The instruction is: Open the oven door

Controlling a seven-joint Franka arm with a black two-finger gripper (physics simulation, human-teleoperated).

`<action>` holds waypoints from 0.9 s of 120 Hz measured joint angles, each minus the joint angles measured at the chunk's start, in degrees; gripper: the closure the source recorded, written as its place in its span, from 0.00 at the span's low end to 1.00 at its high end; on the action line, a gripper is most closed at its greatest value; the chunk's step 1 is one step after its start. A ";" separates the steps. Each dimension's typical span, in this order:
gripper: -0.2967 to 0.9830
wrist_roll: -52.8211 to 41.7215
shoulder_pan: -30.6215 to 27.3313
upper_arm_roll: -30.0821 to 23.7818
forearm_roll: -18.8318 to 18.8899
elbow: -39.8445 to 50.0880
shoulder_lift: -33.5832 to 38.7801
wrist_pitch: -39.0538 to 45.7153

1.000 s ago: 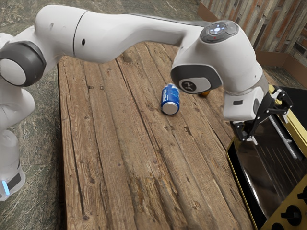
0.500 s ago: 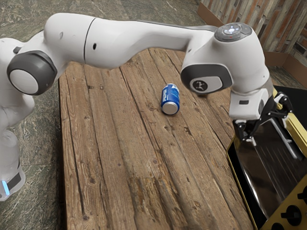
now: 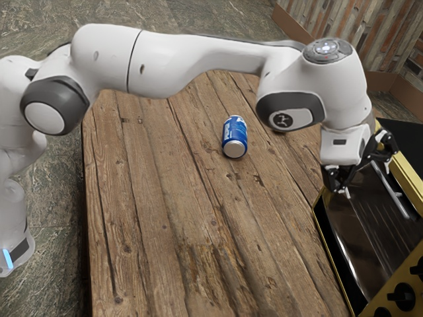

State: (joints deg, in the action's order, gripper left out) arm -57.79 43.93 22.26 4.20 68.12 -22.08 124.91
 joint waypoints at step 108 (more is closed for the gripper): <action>0.22 0.11 1.53 -0.43 -3.82 11.49 7.55 1.94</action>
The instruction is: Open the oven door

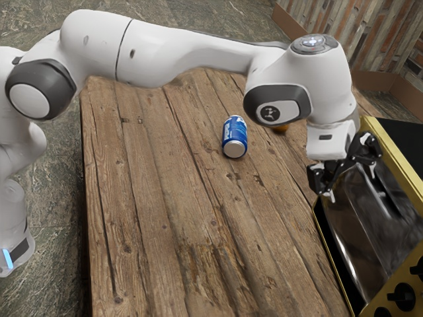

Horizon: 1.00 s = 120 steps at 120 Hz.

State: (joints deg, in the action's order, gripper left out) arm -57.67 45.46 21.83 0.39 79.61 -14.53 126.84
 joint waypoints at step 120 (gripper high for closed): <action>0.23 34.88 -22.76 7.90 -1.77 -8.53 5.98 -46.94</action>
State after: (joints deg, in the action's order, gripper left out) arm -22.79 22.70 29.73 -1.39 71.08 -8.55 79.90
